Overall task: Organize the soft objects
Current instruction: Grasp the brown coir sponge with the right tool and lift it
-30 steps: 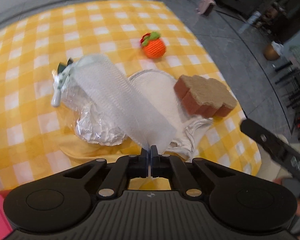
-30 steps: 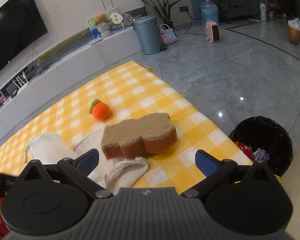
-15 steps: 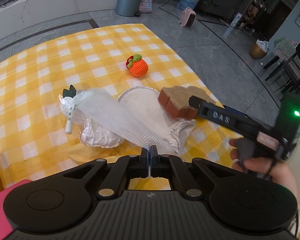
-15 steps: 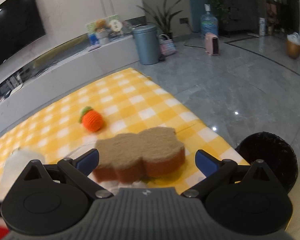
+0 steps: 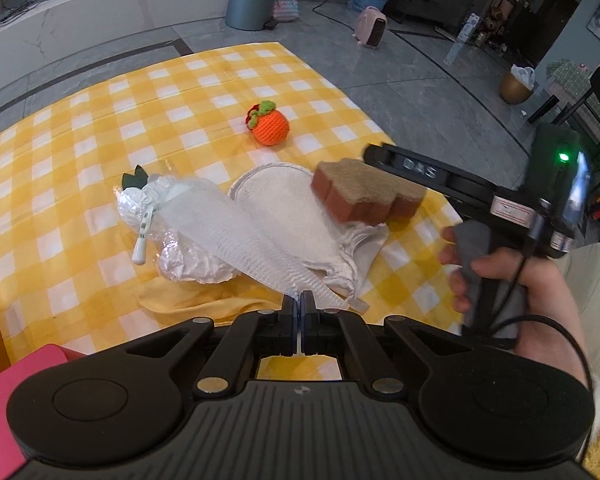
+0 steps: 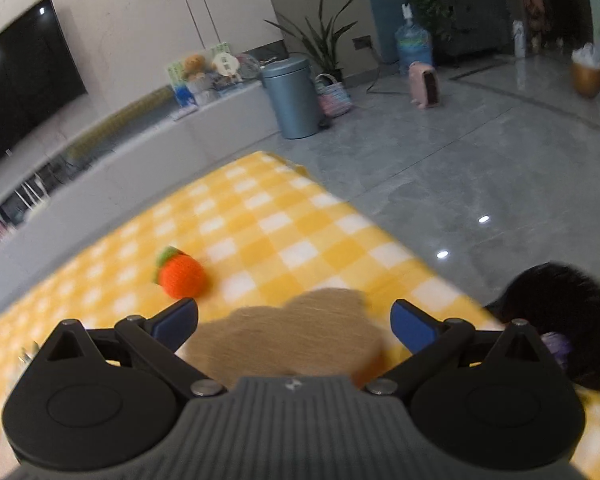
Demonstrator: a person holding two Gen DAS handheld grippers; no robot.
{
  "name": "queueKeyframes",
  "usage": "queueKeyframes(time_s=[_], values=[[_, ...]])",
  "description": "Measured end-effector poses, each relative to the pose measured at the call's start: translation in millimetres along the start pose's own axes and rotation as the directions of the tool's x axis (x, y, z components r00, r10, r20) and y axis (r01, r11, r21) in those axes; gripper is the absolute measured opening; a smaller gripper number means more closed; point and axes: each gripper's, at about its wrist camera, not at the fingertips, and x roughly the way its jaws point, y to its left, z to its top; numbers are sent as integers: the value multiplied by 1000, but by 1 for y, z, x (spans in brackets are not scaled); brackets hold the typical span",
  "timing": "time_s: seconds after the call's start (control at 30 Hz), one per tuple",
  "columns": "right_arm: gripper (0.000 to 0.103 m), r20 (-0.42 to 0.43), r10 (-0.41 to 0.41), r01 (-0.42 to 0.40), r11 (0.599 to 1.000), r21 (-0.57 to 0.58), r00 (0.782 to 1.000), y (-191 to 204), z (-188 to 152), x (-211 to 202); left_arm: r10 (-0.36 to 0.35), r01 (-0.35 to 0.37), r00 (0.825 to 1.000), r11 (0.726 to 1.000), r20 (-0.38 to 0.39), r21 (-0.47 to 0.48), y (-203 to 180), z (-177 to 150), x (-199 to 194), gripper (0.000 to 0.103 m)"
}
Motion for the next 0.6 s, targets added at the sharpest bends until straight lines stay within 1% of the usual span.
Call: queueKeyframes(time_s=[0.07,0.13,0.17,0.23,0.27,0.3,0.33,0.37,0.4,0.43,0.47,0.5,0.53,0.57,0.6], values=[[100,-12,-22,21,998,-60,1000,-4,5,-15,-4,4,1000,1000,5,11,-2,-1,-1,1],[100,17,-7,10,985,-174,1000,-4,9,-32,4,-4,1000,1000,8,23,-2,-1,-2,1],[100,23,21,-14,966,-260,1000,-1,12,-38,5,-5,1000,1000,10,28,-3,-2,-3,1],[100,-24,97,-98,898,-429,995,6,19,-42,-2,2,1000,999,17,35,-2,-1,-5,1],[100,-58,121,-134,856,-500,991,10,22,-42,-5,4,1000,999,22,37,-1,-1,-7,1],[100,-91,141,-168,796,-581,986,15,24,-42,-6,5,1000,999,27,37,0,-1,-8,1],[100,-122,165,-204,718,-665,979,19,24,-42,-6,5,1000,999,29,39,2,-1,-10,1],[100,-145,188,-233,625,-745,971,21,21,-42,-5,4,1000,999,31,41,3,-1,-11,1],[100,-172,209,-257,508,-822,963,23,17,-44,-3,2,1000,999,31,43,4,-1,-11,1],[100,-214,225,-289,393,-873,951,23,13,-44,-2,1,1000,999,29,48,5,-2,-12,1],[100,-272,221,-330,299,-895,937,22,10,-42,2,-3,1000,999,25,52,5,-2,-12,1],[100,-335,193,-374,231,-898,922,21,9,-36,7,-8,1000,999,21,52,6,-3,-13,1],[100,-385,148,-408,186,-894,911,20,9,-27,4,-5,1000,999,23,53,6,-4,-14,1],[100,-412,110,-425,153,-892,904,20,9,-19,-1,-1,1000,998,27,58,7,-5,-15,1],[100,-424,92,-433,133,-892,901,20,10,-10,-2,0,1000,998,30,63,7,-5,-16,1]])
